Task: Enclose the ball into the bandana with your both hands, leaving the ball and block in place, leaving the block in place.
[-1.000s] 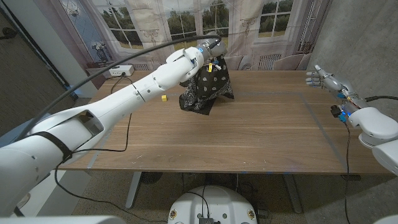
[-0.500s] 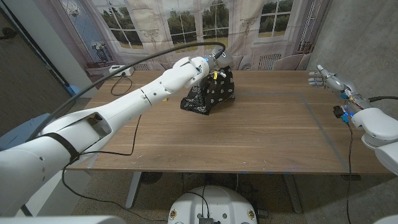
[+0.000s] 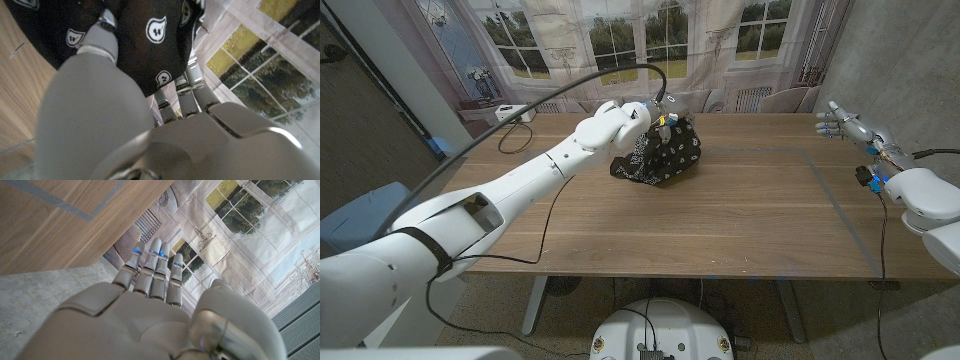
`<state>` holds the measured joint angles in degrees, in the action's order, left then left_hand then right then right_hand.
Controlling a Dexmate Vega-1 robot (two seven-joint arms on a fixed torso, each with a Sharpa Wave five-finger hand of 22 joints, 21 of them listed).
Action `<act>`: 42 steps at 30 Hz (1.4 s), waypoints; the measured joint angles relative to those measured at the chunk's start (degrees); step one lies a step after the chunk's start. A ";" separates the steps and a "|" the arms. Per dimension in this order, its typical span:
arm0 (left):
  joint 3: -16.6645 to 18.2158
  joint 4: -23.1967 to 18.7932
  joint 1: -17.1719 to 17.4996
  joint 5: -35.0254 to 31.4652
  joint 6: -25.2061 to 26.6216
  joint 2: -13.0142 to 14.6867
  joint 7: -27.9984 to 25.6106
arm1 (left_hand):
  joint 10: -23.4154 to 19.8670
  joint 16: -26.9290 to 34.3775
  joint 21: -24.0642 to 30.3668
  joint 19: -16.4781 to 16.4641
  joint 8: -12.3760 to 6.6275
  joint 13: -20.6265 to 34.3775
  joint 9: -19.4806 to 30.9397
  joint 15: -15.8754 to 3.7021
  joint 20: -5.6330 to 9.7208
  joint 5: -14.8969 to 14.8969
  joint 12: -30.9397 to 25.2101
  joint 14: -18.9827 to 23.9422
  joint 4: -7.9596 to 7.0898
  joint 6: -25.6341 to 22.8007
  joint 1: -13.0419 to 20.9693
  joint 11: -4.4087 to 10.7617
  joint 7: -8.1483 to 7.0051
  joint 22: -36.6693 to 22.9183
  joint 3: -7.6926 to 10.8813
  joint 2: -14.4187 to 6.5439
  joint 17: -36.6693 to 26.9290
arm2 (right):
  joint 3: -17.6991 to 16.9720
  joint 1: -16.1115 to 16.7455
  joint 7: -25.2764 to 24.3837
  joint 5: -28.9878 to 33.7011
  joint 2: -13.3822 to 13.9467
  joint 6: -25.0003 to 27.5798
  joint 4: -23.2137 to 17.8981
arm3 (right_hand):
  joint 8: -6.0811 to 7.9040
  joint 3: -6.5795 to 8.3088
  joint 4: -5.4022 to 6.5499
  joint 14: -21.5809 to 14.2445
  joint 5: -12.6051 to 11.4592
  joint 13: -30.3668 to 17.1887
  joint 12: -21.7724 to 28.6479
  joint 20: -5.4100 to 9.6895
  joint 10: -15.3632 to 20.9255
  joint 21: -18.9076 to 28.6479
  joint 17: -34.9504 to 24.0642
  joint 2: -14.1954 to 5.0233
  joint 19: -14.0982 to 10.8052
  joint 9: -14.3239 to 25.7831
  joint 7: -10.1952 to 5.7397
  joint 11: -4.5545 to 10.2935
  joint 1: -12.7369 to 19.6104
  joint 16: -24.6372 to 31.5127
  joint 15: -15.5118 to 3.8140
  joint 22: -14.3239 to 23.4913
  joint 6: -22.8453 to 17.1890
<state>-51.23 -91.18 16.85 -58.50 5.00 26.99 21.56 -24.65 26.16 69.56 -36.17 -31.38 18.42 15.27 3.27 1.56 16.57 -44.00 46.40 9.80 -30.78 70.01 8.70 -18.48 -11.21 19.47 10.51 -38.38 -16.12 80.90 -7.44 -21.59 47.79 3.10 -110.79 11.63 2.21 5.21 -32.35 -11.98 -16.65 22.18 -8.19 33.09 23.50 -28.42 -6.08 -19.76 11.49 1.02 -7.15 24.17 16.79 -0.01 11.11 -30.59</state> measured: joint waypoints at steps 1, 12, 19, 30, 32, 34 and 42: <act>0.54 0.67 0.22 0.00 0.00 -0.27 0.00 | 0.00 -0.04 0.04 0.00 0.04 0.00 0.01 0.00 0.00 0.00 0.00 0.00 0.00 0.00 0.00 0.00 0.00 0.03 0.00 0.00 -0.13 | 0.00 0.00 -0.01 0.13 0.00 0.27 0.00 | 0.00 0.00 0.00 0.00 0.00 0.00 0.00 0.00 0.00 0.00 0.00 0.00 0.00 0.00 0.00 0.00 0.00 0.00 0.00 0.00 0.00; 5.65 11.17 1.12 22.76 3.72 -2.96 4.18 | -0.01 -0.66 0.59 0.01 0.55 0.00 3.67 0.30 0.00 0.11 0.00 0.30 0.34 1.43 0.00 -0.01 1.43 0.58 0.35 0.00 -1.06 | 0.79 -1.05 -0.65 0.92 0.84 2.13 -0.66 | 0.00 0.00 0.00 0.00 0.00 0.01 0.00 0.00 0.00 -0.24 0.29 0.00 0.00 0.00 0.00 0.00 0.00 0.00 0.00 0.00 0.00; 7.40 17.30 1.06 37.07 5.13 -3.65 5.35 | -0.22 -1.09 1.01 0.01 0.76 0.00 4.55 0.32 0.00 0.11 0.00 0.32 0.34 2.04 0.00 -0.22 2.04 0.60 0.35 0.00 -1.44 | 1.51 -1.92 -0.86 1.22 1.25 2.77 -0.72 | 0.00 0.00 0.00 0.00 0.00 0.01 0.00 0.00 0.00 -0.24 0.28 0.00 0.00 0.00 -0.31 0.00 0.00 -0.27 0.00 0.00 0.31; 7.69 21.89 -0.12 53.75 7.00 -2.88 5.62 | -0.71 -4.43 2.50 0.11 5.56 -0.03 6.08 0.62 -0.10 0.90 0.00 2.93 -0.08 5.51 -0.02 -0.72 8.02 0.92 -0.08 -0.02 0.98 | 2.64 -3.24 -1.01 1.36 1.72 2.97 -0.10 | 0.00 -0.09 -0.09 0.01 0.00 -0.27 0.00 0.00 0.22 -0.24 0.28 0.00 0.00 0.00 -0.31 0.22 0.01 -0.27 0.00 0.00 0.30; 7.50 22.18 -0.44 57.26 7.97 -2.47 5.69 | -1.31 -6.67 2.45 0.12 8.63 -0.03 5.29 0.09 -0.10 0.91 0.14 4.40 -1.05 4.06 -0.02 -1.33 14.83 1.26 -1.05 -0.02 3.38 | 2.96 -3.59 -1.05 1.37 1.84 2.94 0.09 | 0.00 -0.22 -0.23 0.00 0.00 -0.27 0.00 0.00 0.22 -0.24 0.28 0.00 0.00 0.00 -0.31 0.22 0.01 -0.27 0.00 0.00 0.30; 7.15 22.16 -0.70 58.55 8.60 -2.05 5.70 | -0.63 -9.62 1.19 0.18 12.67 -0.04 4.01 -0.87 0.01 0.10 2.10 4.15 -2.95 6.23 -0.27 -2.02 17.39 1.60 -2.94 -0.27 6.38 | 3.07 -3.72 -1.09 1.39 1.89 2.83 0.17 | 0.00 -0.24 -0.24 0.01 0.00 -0.27 0.00 0.00 0.21 -0.24 0.28 0.00 0.00 0.00 -0.31 0.22 0.01 -0.27 0.01 0.00 0.30; 5.20 19.58 -1.99 63.03 14.09 0.49 6.01 | 5.74 -16.06 -12.63 17.96 20.01 1.57 -1.45 -4.48 -8.74 -5.03 11.30 -7.15 -9.05 16.64 -23.26 -9.28 17.12 1.58 -8.96 -10.41 15.10 | 3.51 -3.97 -1.43 1.52 2.00 2.02 0.30 | 0.00 -0.24 -0.24 -0.62 0.00 -0.26 0.00 -0.09 0.21 -0.24 0.27 0.00 -0.53 0.00 -0.31 0.22 0.01 -0.26 -0.01 0.00 0.30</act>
<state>-46.03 -71.59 14.86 4.53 19.09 27.49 27.56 -18.90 10.09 56.93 -18.21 -11.36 20.00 13.82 -1.21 -7.17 11.53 -32.70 39.25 0.75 -14.14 46.75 -0.59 -1.36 -9.63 10.51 0.10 -23.28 -12.61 76.93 -8.87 -20.07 49.78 5.11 -110.49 11.64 1.97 4.96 -32.96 -11.98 -16.91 22.18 -8.28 33.30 23.27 -28.15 -6.08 -20.29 11.49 0.71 -6.93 24.18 16.53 -0.01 11.11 -30.29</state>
